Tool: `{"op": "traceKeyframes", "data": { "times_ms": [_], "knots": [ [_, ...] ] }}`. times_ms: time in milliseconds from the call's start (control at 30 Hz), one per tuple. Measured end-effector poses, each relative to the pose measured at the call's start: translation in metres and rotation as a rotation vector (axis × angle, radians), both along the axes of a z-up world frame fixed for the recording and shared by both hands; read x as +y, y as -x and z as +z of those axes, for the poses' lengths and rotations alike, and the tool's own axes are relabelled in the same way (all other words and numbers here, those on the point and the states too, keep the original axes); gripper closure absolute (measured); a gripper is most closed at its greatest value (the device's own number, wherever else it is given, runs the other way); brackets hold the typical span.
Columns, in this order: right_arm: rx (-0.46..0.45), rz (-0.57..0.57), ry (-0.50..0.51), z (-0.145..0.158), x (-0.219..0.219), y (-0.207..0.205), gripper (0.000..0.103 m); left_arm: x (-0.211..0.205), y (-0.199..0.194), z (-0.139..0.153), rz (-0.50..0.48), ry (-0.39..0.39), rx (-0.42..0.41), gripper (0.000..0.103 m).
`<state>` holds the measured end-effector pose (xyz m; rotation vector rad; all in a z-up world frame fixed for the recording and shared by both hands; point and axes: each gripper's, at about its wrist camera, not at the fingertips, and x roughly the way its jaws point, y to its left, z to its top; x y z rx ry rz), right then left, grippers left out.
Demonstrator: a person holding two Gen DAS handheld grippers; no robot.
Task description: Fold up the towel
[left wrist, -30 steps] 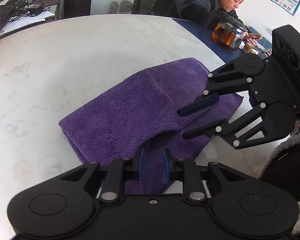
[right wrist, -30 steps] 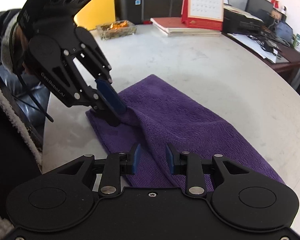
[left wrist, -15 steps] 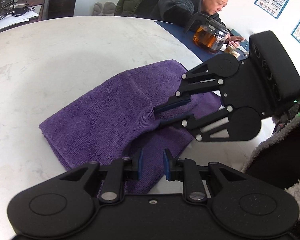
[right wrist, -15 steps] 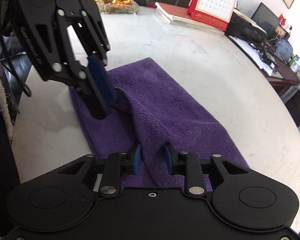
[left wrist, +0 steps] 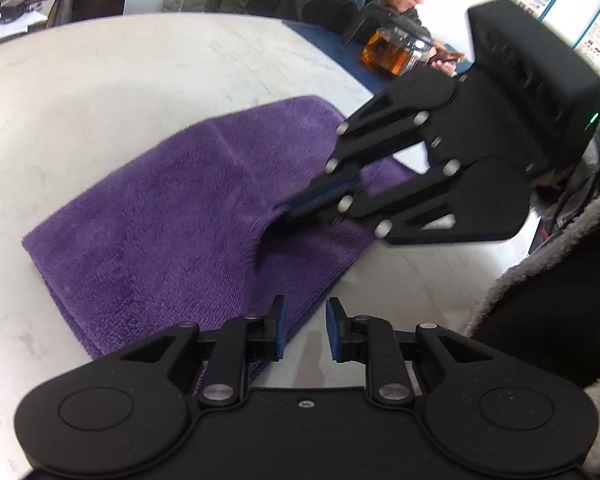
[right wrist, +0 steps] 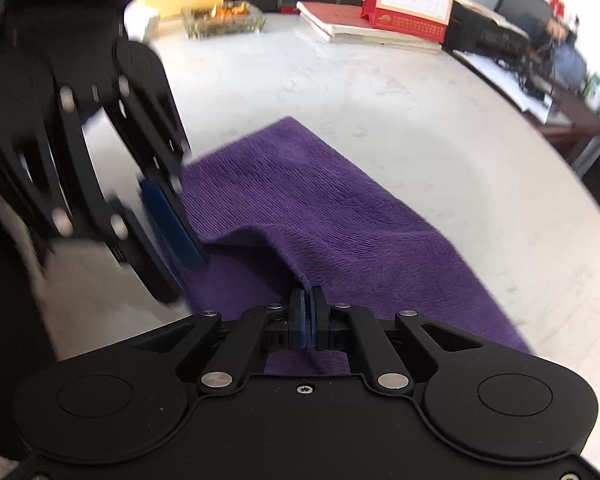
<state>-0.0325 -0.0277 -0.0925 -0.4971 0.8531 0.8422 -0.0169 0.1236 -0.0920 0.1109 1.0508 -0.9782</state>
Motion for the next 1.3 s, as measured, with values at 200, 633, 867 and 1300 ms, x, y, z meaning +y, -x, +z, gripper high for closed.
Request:
{"op": "traceKeyframes", "data": {
  "times_ms": [200, 633, 867, 1300],
  "knots": [
    [0.061, -0.01, -0.065, 0.018, -0.021, -0.001, 0.101, -0.003, -0.002, -0.005, 0.02, -0.005, 0.008, 0.084],
    [0.084, 0.18, 0.072, 0.006, -0.024, 0.024, 0.101, 0.01, -0.004, -0.005, 0.045, 0.0, 0.025, 0.084],
    [0.082, 0.199, 0.089, 0.0, -0.018, 0.023, 0.101, 0.032, 0.009, 0.0, 0.091, 0.004, 0.052, 0.083],
    [0.125, 0.164, 0.041, 0.004, -0.027, 0.026, 0.076, 0.06, 0.014, 0.016, 0.252, -0.008, -0.013, 0.076]
  ]
}}
